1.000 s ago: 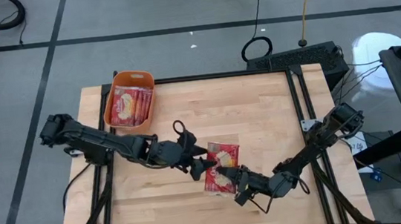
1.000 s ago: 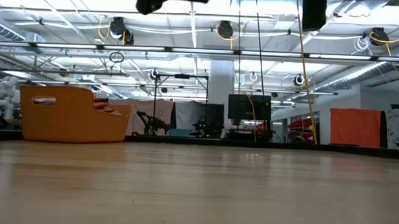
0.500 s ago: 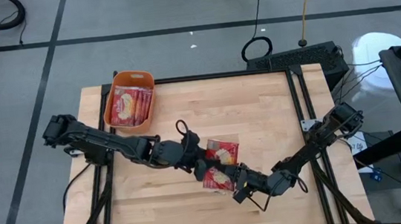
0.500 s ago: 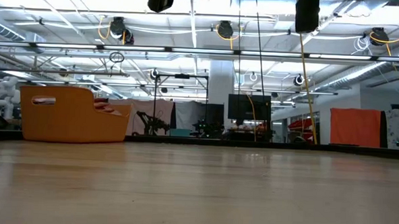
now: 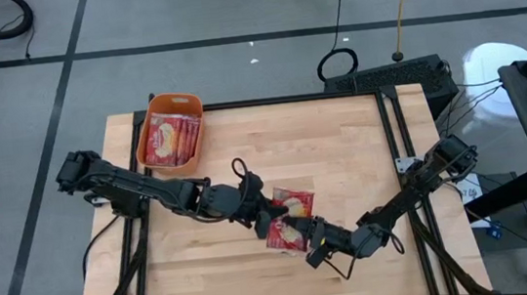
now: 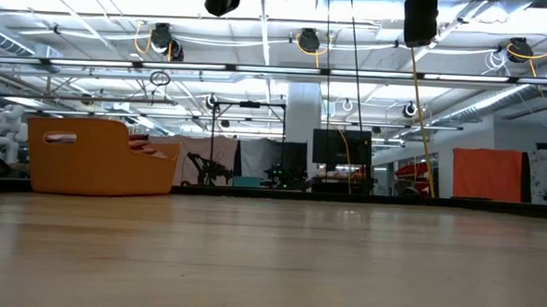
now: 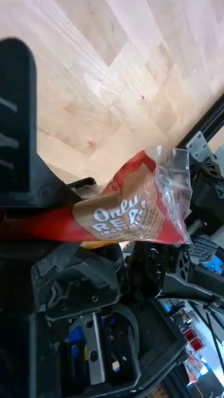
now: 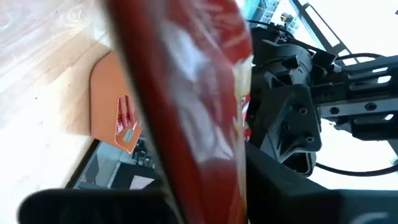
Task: Sort popcorn bags into baskets
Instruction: Put the red popcorn bag into the orange bin
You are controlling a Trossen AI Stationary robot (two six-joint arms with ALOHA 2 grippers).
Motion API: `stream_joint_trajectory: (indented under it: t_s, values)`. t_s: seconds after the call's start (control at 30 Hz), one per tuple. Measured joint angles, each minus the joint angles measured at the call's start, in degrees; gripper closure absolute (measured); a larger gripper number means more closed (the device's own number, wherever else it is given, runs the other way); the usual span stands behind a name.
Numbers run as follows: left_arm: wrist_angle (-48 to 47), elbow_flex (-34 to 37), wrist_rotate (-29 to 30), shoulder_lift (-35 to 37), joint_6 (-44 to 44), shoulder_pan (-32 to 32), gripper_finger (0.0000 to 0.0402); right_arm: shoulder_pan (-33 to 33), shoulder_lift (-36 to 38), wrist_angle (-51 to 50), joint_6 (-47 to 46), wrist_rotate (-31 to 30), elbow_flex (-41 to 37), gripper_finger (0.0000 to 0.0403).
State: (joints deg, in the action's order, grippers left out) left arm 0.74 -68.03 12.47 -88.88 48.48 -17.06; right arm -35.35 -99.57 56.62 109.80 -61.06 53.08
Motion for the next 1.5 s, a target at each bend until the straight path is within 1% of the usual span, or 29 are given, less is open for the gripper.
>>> stream_joint_trajectory:
  t_s: [0.07, 0.17, 0.3, 0.47, 0.53, 0.63, 0.73, 0.8, 0.9, 0.97, 1.03, 1.07, 1.1, 1.17, 1.23, 1.3, 1.33, 1.37, 1.47, 1.5]
  values:
    - [0.04, 0.00, -0.06, 0.00, -0.76, -0.02, 0.0362, 0.00, 0.00, 0.02, -0.72, -0.02, 0.00, 0.0313]
    - [0.07, 0.00, -1.32, 0.00, -0.78, 0.24, 0.0351, -0.41, 0.00, 0.21, -1.13, -0.26, -0.02, 0.0282]
    - [2.23, 0.00, -6.11, 0.00, -0.90, 1.57, 0.0354, -1.95, 0.00, 1.03, -2.89, -0.50, -0.04, 0.0245]
    - [5.68, 0.00, -13.03, 0.00, -1.42, 3.47, 0.0367, -3.69, 0.00, 1.22, -7.46, -1.71, -0.04, 0.0218]
    - [5.40, 0.00, -15.15, 0.12, -1.26, 4.25, 0.0366, -4.21, 0.00, 1.64, -9.90, -1.86, -0.04, 0.0211]
    - [3.75, 0.00, -16.73, 1.10, -1.04, 5.29, 0.0361, -5.21, 0.00, 2.83, -14.82, -2.06, -0.04, 0.0204]
    - [0.57, 0.08, -18.34, 3.16, -0.98, 6.57, 0.0364, -6.00, 0.00, 3.16, -22.39, -2.11, -0.05, 0.0197]
    - [0.47, -0.03, -18.83, 4.56, -1.24, 7.88, 0.0368, -6.37, 0.00, 3.31, -28.88, -2.10, -0.04, 0.0194]
    - [-4.96, 0.00, -19.38, 8.05, -1.89, 9.55, 0.0368, -6.93, 0.04, 3.15, -35.26, -2.12, -0.04, 0.0191]
    - [-7.33, -0.22, -19.54, 10.26, -1.66, 11.21, 0.0363, -7.33, -0.06, 3.18, -37.74, -2.11, -0.06, 0.0191]
    - [-13.54, 0.08, -19.52, 12.68, -1.90, 12.72, 0.0360, -7.75, -0.01, 3.65, -39.89, -2.00, -0.07, 0.0191]
    - [-13.68, 0.01, -19.60, 13.32, -1.86, 13.72, 0.0360, -7.96, 0.00, 3.72, -41.32, -2.22, -0.04, 0.0191]
    - [-14.75, -0.12, -19.61, 14.52, -1.86, 14.83, 0.0359, -8.16, 0.00, 3.53, -42.67, -2.38, -0.06, 0.0191]
    - [-20.53, 0.11, -19.53, 17.19, -2.36, 17.01, 0.0358, -8.31, -0.02, 2.87, -46.62, -2.16, -0.09, 0.0191]
    - [-20.50, -0.32, -19.52, 19.05, -2.43, 19.58, 0.0358, -8.66, -0.02, 2.50, -51.50, -2.21, -0.23, 0.0191]
    - [-26.88, 0.03, -19.50, 21.39, -2.80, 22.45, 0.0357, -8.74, 0.00, 0.95, -56.22, -2.09, -0.38, 0.0191]
    - [-28.37, 0.11, -19.50, 21.78, -2.90, 23.73, 0.0357, -8.74, 0.00, 0.13, -58.71, -2.00, -0.69, 0.0191]
    - [-28.34, -0.11, -19.50, 23.04, -2.96, 25.06, 0.0357, -8.84, 0.00, -0.35, -60.31, -2.17, -1.09, 0.0191]
    - [-36.77, 0.03, -19.54, 25.73, -3.66, 29.47, 0.0356, -8.98, 0.01, -0.53, -63.41, -1.97, -2.56, 0.0191]
    - [-37.16, -0.05, -19.40, 26.90, -3.81, 30.57, 0.0356, -9.01, 0.04, -0.46, -64.31, -2.06, -3.27, 0.0191]
